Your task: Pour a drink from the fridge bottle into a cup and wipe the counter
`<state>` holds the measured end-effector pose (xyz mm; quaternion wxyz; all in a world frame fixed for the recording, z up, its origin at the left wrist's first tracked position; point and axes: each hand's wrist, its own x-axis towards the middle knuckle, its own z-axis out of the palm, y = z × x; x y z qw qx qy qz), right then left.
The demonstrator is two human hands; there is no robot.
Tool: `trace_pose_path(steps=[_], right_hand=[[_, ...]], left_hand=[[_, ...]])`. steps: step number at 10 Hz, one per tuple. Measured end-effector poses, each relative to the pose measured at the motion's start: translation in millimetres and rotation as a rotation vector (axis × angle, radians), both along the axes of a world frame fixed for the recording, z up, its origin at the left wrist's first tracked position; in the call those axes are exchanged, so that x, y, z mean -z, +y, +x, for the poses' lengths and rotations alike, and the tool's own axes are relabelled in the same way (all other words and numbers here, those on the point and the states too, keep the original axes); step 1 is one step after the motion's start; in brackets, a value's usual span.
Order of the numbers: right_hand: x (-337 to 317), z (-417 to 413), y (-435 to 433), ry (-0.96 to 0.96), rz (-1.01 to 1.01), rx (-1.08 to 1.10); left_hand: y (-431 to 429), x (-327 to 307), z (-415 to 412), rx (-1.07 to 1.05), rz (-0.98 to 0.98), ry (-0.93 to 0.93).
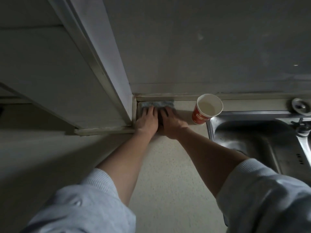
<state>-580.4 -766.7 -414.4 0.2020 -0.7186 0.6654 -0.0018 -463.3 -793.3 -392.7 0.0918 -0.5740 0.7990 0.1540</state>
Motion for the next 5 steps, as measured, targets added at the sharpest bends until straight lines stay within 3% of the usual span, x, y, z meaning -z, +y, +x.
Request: trace_pose_path(steps=[1,2,5], right_hand=[[-7,1,9,0.069,-0.024,0.006],[-22,-1,19,-0.005,-0.025,0.067],[-80,-19,56,0.026,-0.121,-0.001]], left_hand=[[6,2,2,-0.02,-0.04,-0.1],[8,-8,3,0.093,-0.119,-0.214],[58,-92,34,0.118,-0.102,-0.22]])
